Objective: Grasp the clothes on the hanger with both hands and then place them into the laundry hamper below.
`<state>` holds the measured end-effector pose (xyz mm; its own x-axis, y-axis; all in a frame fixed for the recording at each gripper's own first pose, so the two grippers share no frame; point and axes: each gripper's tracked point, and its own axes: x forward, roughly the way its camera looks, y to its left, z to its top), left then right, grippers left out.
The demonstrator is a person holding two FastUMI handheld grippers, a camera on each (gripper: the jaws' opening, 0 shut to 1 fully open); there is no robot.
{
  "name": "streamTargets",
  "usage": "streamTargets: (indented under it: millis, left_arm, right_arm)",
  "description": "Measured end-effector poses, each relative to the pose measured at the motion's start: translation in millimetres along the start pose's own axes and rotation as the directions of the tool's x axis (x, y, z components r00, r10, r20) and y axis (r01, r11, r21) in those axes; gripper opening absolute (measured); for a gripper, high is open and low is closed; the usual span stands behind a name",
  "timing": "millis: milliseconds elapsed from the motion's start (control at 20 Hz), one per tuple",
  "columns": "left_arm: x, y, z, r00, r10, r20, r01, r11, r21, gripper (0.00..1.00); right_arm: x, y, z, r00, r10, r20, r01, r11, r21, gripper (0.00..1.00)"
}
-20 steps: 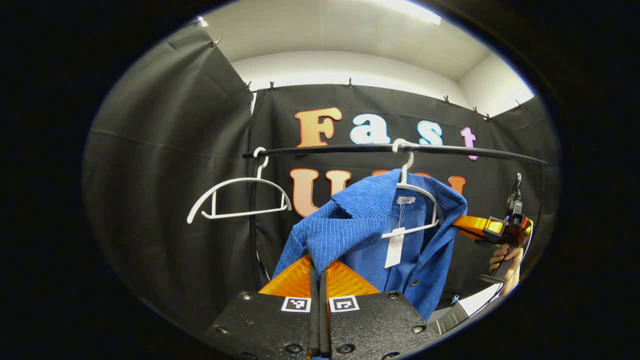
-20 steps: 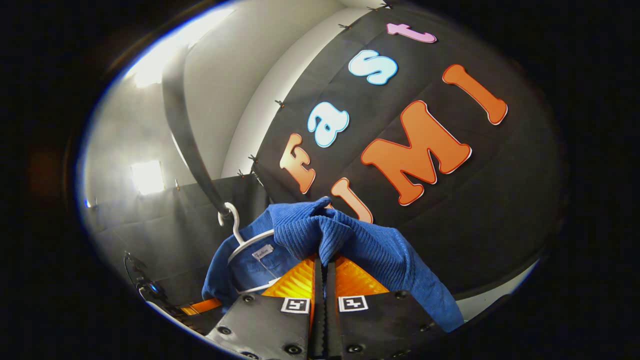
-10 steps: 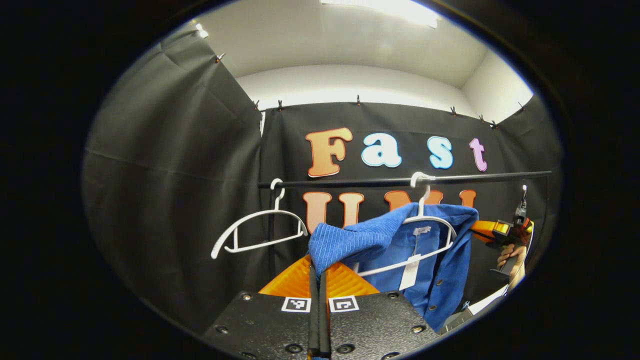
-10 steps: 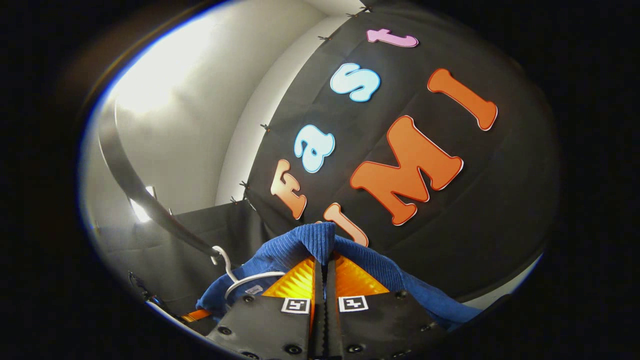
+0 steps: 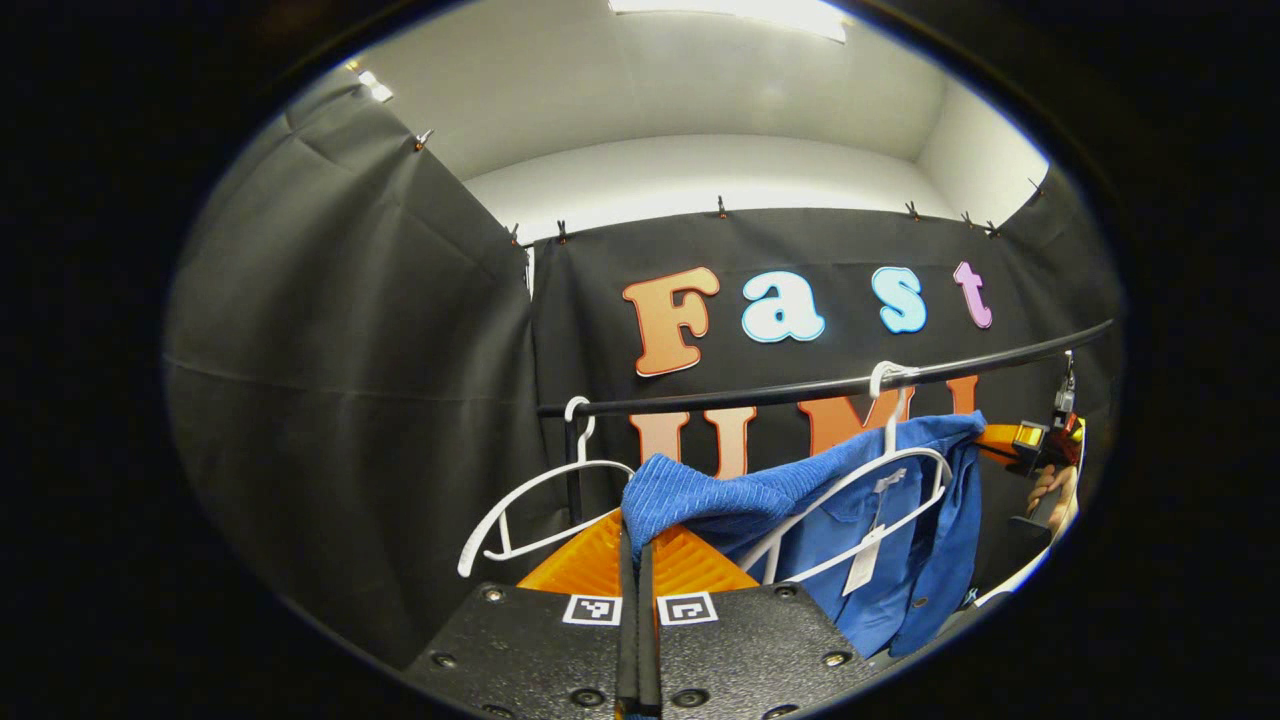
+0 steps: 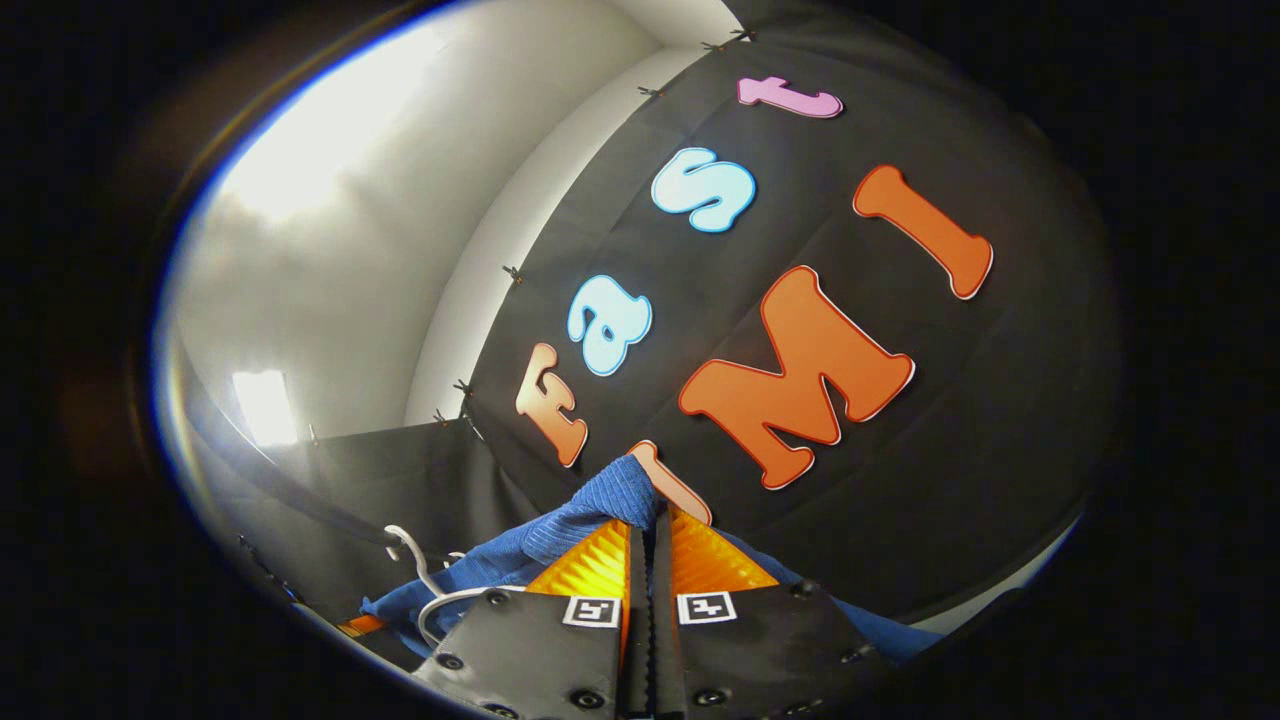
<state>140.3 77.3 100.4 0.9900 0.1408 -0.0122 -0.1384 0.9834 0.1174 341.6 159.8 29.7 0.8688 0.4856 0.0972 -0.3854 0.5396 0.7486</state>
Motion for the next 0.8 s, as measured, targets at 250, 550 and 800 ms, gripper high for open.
streamTargets:
  millis: [250, 550, 800]
  left_arm:
    - [17, -2, -14, 1.000, 0.002, -0.021, -0.002, 1.000, 0.008, 0.00]
    - [22, -9, -53, 0.997, -0.019, -0.079, 0.021, 1.000, 0.018, 0.00]
    - [12, -10, -74, 0.995, -0.039, -0.092, 0.038, 0.999, -0.009, 0.00]
  right_arm:
    - [16, -29, -11, 0.998, -0.064, -0.022, 0.064, 0.998, -0.002, 0.08]
    - [12, -65, -44, 0.990, -0.130, -0.058, 0.129, 0.991, -0.024, 0.07]
    - [-5, -78, -65, 0.987, -0.136, -0.080, 0.135, 0.991, -0.017, 0.07]
